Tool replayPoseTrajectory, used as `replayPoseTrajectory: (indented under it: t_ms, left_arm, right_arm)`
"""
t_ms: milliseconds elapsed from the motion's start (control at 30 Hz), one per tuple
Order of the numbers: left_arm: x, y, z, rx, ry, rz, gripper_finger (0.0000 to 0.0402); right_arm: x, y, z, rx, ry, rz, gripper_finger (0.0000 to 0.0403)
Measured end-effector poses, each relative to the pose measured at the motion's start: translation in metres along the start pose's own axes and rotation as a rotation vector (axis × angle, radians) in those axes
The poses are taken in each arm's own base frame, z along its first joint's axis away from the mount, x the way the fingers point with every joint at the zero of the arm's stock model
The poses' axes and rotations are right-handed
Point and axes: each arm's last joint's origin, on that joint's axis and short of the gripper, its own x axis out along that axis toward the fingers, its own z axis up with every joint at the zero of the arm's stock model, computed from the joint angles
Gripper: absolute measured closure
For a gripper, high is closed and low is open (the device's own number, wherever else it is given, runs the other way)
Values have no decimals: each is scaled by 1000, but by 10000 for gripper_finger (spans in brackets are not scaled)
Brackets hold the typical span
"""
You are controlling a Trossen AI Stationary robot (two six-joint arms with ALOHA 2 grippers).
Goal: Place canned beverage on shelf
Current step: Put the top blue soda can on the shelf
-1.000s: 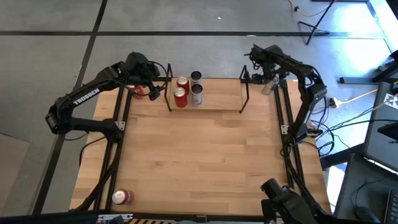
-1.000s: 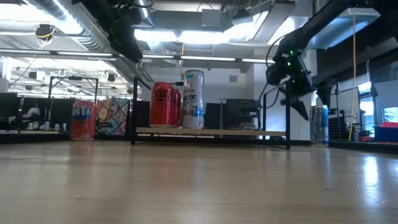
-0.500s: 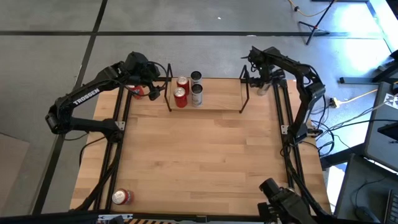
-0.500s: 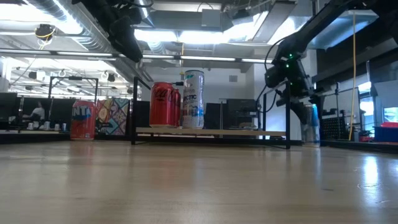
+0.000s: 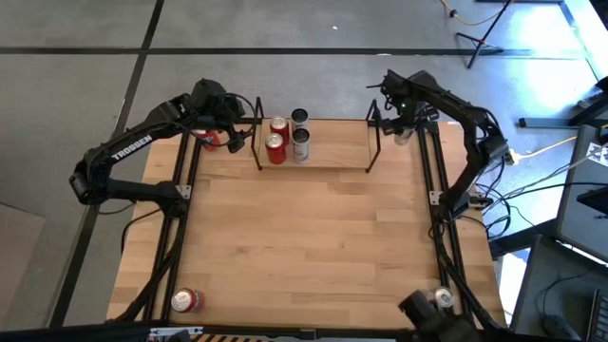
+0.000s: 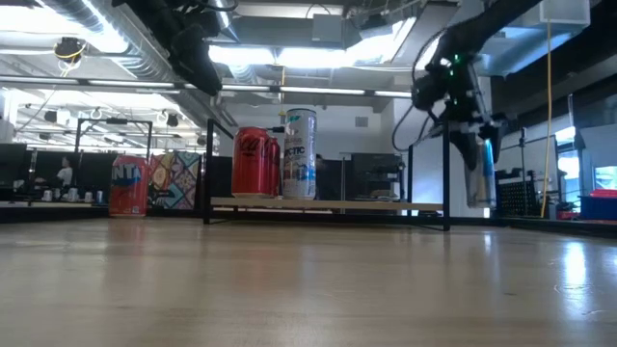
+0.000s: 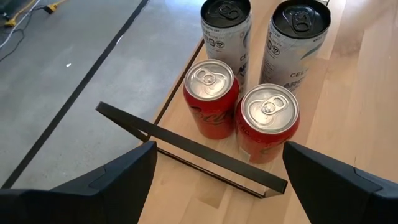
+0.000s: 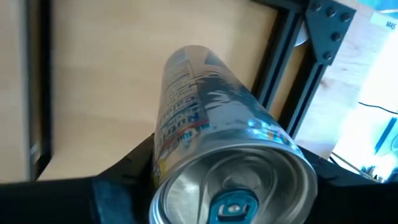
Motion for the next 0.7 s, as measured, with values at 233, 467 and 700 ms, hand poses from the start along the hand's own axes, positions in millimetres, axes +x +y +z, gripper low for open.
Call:
replayPoseTrajectory:
  t_ms: [233,467,700]
  left_arm:
    - [0,-11,3,-31,-6,-41,56]
    - [0,-36,8,-57,-14,-110,56]
    - [-3,-65,12,-95,-12,-138,56]
  right_arm:
    - [-34,18,-38,-101,-66,10,185]
    - [-56,37,-77,-238,-52,23,187]
    - [-71,52,-120,-362,-79,91,187]
